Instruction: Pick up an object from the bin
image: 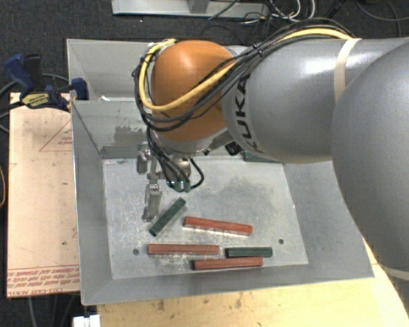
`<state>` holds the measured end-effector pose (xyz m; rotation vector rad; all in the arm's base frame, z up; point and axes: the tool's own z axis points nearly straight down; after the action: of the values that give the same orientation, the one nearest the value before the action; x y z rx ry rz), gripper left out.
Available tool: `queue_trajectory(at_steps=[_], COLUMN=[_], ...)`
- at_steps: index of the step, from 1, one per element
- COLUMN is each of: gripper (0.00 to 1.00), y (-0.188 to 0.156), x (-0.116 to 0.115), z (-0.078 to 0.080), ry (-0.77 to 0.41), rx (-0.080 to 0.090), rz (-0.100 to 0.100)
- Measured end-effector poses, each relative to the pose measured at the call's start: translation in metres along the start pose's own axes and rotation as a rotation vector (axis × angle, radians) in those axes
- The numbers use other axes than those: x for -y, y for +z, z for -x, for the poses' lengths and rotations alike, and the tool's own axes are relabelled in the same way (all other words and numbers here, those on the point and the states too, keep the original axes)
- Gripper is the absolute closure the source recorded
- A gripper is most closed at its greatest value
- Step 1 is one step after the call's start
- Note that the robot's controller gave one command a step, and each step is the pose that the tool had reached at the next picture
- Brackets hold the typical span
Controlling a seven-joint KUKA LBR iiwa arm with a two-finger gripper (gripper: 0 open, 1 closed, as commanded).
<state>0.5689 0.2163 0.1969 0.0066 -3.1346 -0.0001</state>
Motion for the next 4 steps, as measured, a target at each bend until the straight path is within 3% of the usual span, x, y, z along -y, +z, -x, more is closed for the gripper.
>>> queue_trajectory(at_steps=[1, 2, 3, 4], gripper=[0.0, 1.0, 0.0, 0.0], y=[0.129, 0.122, 0.125, 0.127], x=[0.038, 0.036, 0.037, 0.103], z=[0.009, 0.013, 0.012, -0.05], ry=[-0.29, -0.29, -0.29, -0.348], rx=[0.001, 0.016, 0.012, 0.005], rz=[0.0, 0.003, 0.002, -0.002])
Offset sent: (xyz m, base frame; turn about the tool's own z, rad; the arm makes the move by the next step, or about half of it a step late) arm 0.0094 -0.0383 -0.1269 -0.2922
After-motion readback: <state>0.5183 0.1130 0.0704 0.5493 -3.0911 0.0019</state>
